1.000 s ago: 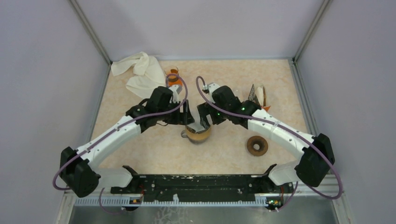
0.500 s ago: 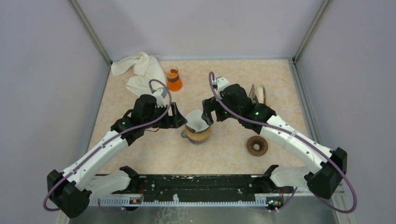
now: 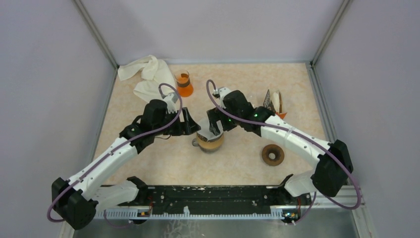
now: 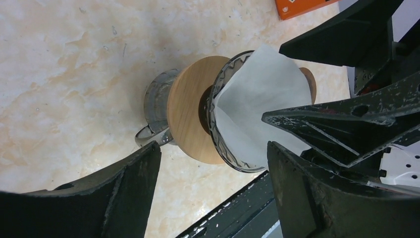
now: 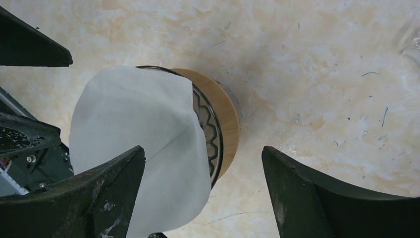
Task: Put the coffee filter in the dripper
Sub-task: Place the coffee filter in the coffee dripper.
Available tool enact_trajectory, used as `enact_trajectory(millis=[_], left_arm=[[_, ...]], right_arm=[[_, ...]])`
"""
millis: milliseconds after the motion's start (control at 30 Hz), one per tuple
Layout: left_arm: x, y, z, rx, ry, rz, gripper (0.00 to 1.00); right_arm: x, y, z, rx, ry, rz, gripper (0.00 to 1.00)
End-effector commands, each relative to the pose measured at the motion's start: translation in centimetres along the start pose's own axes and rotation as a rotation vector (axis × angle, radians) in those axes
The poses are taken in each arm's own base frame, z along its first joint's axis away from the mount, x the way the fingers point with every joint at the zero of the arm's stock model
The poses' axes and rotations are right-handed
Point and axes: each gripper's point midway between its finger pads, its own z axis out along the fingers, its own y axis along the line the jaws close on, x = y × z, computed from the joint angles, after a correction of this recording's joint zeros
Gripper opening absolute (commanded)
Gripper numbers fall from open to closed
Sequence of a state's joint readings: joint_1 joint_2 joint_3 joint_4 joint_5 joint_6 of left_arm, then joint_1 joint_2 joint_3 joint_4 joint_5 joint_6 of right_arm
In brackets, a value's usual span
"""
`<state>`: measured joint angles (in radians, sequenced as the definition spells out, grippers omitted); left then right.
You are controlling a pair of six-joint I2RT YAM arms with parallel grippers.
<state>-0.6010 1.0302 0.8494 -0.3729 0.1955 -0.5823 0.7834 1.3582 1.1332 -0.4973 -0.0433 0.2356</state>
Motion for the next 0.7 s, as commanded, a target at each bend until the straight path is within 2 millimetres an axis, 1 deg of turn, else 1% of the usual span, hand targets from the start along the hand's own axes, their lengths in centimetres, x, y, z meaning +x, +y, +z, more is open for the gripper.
enact_trajectory(millis=[0,233,333,667], left_arm=[[-0.7,-0.3,0.5,-0.002,-0.005,-0.018,0.84],[0.1,-0.2,1.2,0.006,0.039,-0.017,0.8],[0.4,-0.2,1.4,0.011,0.056,-0.018,0.77],[1.0,-0.5,1.9,0.027,0.107,-0.021,0.72]], right_arm=[[-2.2,1.4,0.1,-0.04,-0.044,-0.03,0.88],[-0.9,2.9,1.0,-0.094,0.01,-0.062,0.88],[-0.5,3.5,1.1,-0.125,0.027,-0.073,0.88],[-0.1,3.8,1.1,-0.148,0.039,-0.079,0.88]])
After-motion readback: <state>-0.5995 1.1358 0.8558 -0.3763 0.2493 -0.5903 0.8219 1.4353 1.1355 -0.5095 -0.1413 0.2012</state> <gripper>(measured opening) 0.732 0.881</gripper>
